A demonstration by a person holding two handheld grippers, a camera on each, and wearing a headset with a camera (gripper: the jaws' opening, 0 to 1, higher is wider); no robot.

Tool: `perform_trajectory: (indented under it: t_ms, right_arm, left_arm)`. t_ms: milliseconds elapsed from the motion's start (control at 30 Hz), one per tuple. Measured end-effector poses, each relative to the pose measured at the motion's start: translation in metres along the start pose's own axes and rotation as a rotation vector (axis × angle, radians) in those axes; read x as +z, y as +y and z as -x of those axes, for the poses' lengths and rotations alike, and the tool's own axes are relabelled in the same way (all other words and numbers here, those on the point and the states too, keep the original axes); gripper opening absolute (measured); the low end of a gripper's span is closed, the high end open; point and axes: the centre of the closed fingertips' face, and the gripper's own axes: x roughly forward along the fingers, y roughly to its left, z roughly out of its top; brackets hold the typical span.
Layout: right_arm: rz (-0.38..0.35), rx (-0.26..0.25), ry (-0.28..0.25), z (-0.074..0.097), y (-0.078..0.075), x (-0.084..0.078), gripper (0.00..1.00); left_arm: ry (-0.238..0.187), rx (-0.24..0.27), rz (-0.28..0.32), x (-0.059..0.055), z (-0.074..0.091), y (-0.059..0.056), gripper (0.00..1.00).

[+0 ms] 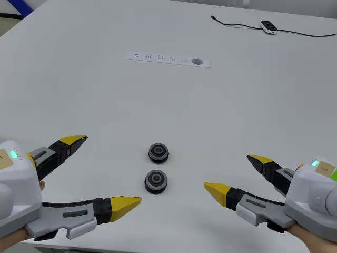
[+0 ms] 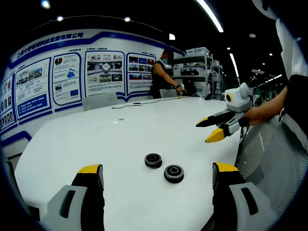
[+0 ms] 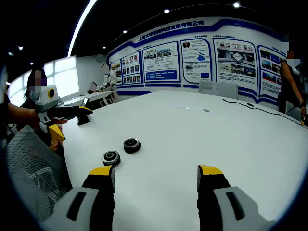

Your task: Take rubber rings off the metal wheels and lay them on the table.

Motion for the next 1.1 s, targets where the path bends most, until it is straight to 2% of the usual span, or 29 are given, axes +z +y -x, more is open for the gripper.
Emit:
perform_trajectory:
  t_ms: [233, 833, 1100]
  right_arm:
    - [-0.005, 0.000, 0.008, -0.0010, -0.0004, -0.0024, 0.71]
    - [-0.005, 0.008, 0.015, -0.0011, 0.0015, -0.0038, 0.69]
    - [-0.010, 0.003, 0.024, 0.0001, 0.0004, -0.0060, 0.69]
  left_arm:
    - [-0.006, 0.001, 0.003, 0.0033, -0.0012, -0.0001, 0.96]
    - [0.011, -0.005, 0.020, -0.0038, 0.0000, -0.0022, 0.94]
    - [-0.004, -0.023, 0.027, 0.0010, -0.0045, -0.0056, 0.93]
